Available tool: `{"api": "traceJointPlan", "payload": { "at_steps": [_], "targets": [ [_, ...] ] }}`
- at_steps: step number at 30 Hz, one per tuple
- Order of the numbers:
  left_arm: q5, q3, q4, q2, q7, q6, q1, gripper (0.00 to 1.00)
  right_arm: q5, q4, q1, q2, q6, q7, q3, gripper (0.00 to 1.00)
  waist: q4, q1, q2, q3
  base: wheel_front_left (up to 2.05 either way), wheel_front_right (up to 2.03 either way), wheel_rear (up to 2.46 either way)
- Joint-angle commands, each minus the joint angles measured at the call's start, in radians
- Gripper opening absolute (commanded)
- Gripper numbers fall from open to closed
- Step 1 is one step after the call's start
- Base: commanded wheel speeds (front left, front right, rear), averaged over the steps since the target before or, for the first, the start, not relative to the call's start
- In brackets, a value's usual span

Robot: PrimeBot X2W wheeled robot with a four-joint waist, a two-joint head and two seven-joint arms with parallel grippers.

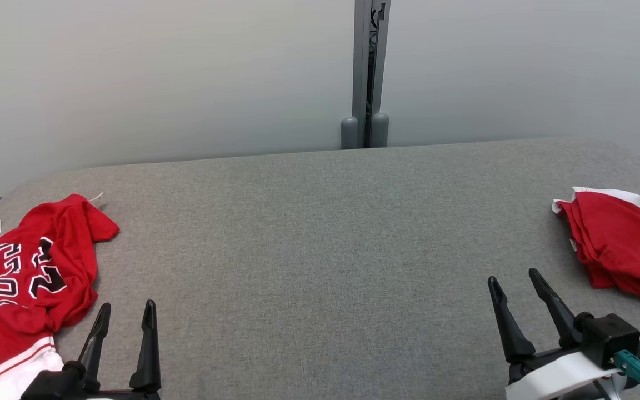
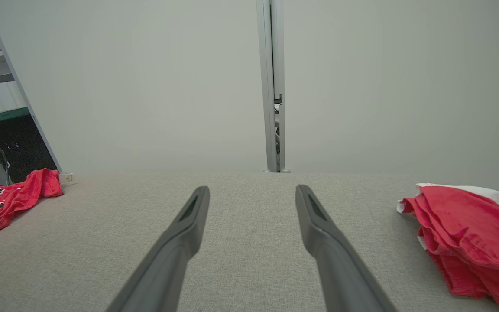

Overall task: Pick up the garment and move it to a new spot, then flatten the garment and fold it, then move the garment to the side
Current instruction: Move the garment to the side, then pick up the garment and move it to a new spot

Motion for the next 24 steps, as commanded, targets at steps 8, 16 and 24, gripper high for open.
{"api": "traceJointPlan", "payload": {
  "at_steps": [8, 16, 24],
  "targets": [
    [0.01, 0.006, 0.007, -0.005, 0.0, -0.007, -0.016, 1.0, -0.006, 0.001, 0.003, 0.002, 0.0, -0.002, 0.001, 1.0, -0.002, 0.0, 0.0, 0.0, 0.0, 0.0, 0.0],
    [-0.005, 0.024, 0.035, -0.004, 0.0, -0.008, -0.033, 1.0, 0.011, 0.008, -0.004, 0.004, 0.0, -0.002, 0.028, 1.0, 0.046, 0.0, 0.0, 0.004, 0.0, 0.0, 0.0],
    [0.003, 0.03, 0.057, 0.003, 0.0, -0.007, -0.04, 1.0, 0.04, 0.027, -0.013, 0.015, 0.0, -0.002, 0.069, 1.0, 0.188, 0.0, 0.0, 0.001, 0.0, 0.0, 0.0]
  ]
}}
